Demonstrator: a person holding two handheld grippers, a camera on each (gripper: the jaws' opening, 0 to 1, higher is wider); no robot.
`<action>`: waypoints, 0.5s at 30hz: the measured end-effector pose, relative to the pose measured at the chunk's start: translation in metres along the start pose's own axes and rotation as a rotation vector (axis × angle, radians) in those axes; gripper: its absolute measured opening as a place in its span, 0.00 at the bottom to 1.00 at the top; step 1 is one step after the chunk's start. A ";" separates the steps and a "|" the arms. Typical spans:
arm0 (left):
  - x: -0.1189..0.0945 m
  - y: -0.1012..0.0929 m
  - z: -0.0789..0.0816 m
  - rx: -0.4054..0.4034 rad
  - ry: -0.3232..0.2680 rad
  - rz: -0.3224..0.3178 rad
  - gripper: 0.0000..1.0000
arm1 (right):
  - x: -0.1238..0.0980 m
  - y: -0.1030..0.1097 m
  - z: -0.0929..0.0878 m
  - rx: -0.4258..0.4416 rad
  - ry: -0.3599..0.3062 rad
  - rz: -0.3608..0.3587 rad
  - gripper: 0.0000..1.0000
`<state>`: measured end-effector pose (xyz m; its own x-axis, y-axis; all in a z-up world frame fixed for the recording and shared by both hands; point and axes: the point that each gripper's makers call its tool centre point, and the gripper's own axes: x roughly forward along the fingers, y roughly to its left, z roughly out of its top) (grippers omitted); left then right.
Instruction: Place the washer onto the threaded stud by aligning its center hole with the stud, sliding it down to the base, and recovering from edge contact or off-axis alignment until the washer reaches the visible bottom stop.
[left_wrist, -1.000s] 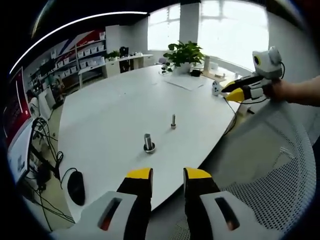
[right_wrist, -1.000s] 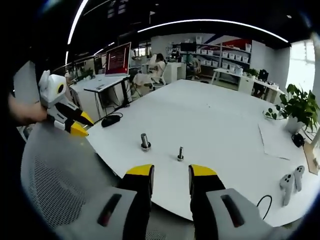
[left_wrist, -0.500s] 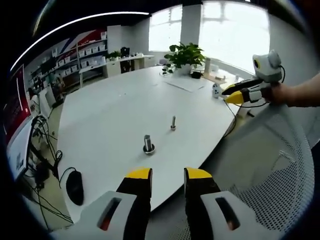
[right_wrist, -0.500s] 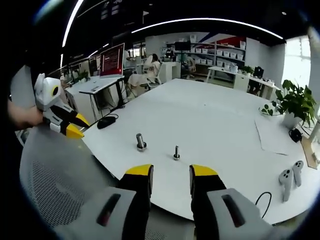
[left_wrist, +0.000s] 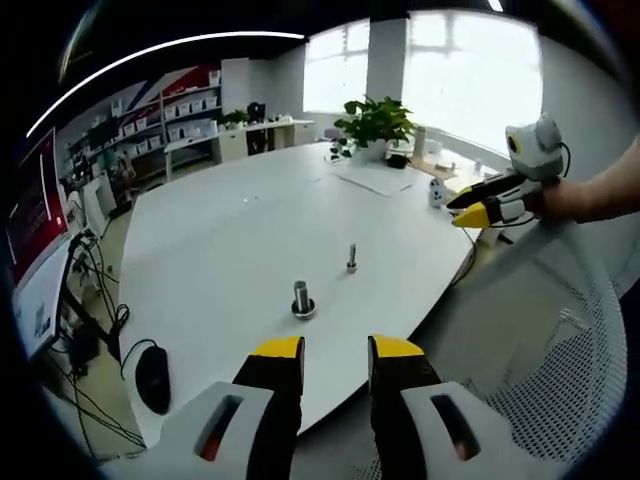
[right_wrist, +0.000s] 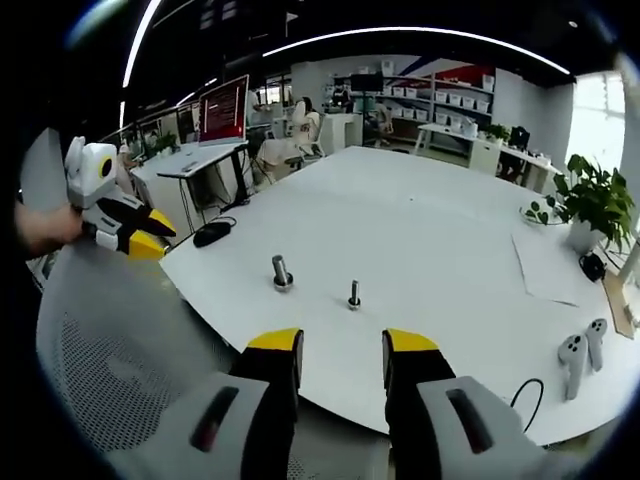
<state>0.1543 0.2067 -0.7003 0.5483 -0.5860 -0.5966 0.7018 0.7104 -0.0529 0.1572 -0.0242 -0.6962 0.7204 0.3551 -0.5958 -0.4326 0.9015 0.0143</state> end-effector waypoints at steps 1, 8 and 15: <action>0.000 0.000 0.000 -0.003 0.000 0.001 0.23 | 0.000 0.000 0.001 0.001 -0.005 0.001 0.34; 0.002 0.003 -0.005 -0.008 0.026 0.016 0.23 | 0.000 -0.003 0.001 -0.002 -0.009 -0.007 0.36; 0.000 0.006 -0.006 -0.030 0.027 0.038 0.23 | 0.002 0.003 -0.002 -0.006 0.003 0.030 0.34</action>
<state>0.1558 0.2130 -0.7059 0.5611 -0.5482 -0.6202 0.6668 0.7433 -0.0537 0.1563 -0.0217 -0.6993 0.7054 0.3813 -0.5975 -0.4571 0.8890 0.0277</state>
